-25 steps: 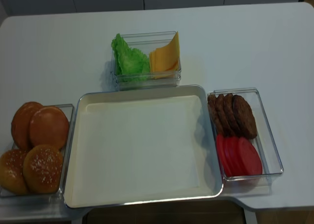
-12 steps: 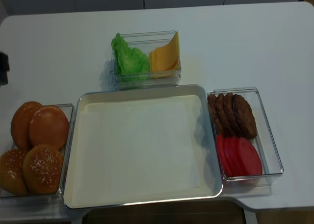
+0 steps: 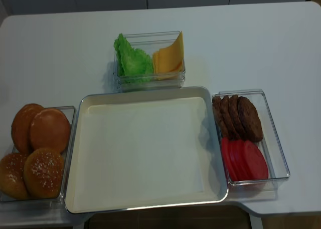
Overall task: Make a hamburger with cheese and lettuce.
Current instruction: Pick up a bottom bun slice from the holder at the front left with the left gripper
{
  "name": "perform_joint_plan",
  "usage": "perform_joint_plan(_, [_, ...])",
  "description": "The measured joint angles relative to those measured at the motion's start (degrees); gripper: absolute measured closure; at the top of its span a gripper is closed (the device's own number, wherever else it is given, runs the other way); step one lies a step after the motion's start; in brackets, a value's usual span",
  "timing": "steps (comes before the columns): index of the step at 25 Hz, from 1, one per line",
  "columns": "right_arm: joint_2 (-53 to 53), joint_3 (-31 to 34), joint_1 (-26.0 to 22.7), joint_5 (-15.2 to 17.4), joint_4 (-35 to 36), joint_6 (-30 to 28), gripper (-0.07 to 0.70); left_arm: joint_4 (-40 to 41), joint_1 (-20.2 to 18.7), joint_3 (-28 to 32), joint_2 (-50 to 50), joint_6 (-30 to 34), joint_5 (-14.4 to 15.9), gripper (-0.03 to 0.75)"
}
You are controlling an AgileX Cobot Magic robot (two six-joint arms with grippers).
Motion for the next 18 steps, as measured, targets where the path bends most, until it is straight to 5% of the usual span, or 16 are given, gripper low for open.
perform_joint_plan(5, [0.0,0.0,0.0,0.0,0.0,0.0,0.162,0.41,0.0,0.0,0.07,3.16,-2.93,0.239])
perform_joint_plan(18, [0.0,0.0,0.0,0.0,0.0,0.0,0.163,-3.21,0.0,-0.14,8.93,10.23,-0.99,0.239])
